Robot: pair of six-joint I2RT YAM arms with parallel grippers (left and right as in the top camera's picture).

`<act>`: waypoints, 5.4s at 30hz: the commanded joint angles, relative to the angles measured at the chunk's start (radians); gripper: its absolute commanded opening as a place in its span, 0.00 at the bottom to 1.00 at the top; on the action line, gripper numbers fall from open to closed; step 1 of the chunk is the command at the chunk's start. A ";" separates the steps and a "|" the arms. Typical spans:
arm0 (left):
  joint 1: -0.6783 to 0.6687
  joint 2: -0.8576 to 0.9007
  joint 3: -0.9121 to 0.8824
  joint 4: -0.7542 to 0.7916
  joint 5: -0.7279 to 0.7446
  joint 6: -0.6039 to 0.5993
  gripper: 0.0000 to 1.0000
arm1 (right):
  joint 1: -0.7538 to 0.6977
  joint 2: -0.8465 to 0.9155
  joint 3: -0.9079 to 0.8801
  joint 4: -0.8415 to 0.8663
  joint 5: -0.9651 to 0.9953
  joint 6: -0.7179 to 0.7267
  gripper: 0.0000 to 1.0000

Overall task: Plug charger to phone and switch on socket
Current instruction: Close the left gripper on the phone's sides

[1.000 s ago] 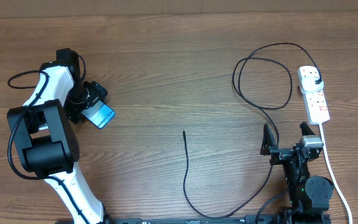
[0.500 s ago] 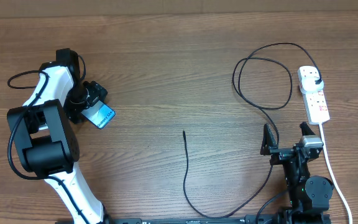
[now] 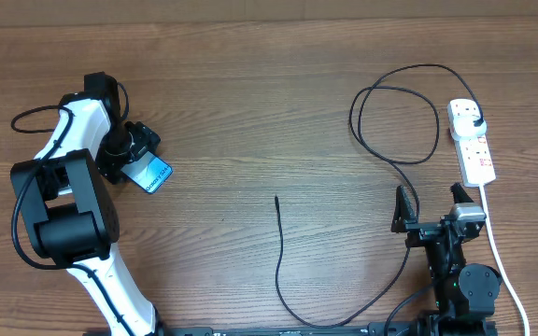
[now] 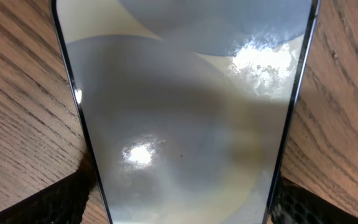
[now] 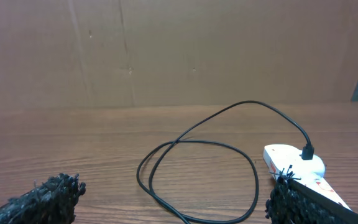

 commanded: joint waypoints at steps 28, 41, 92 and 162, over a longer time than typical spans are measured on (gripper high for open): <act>0.011 0.027 0.007 -0.014 -0.048 -0.006 0.85 | 0.006 -0.007 -0.011 0.005 0.008 -0.002 1.00; 0.011 0.027 0.007 -0.017 -0.048 -0.006 0.84 | 0.006 -0.007 -0.011 0.005 0.008 -0.002 1.00; 0.011 0.027 0.007 -0.022 -0.048 -0.006 0.79 | 0.006 -0.007 -0.011 0.005 0.008 -0.002 1.00; 0.011 0.027 0.007 -0.026 -0.048 0.006 0.04 | 0.006 -0.007 -0.011 0.005 0.008 -0.002 1.00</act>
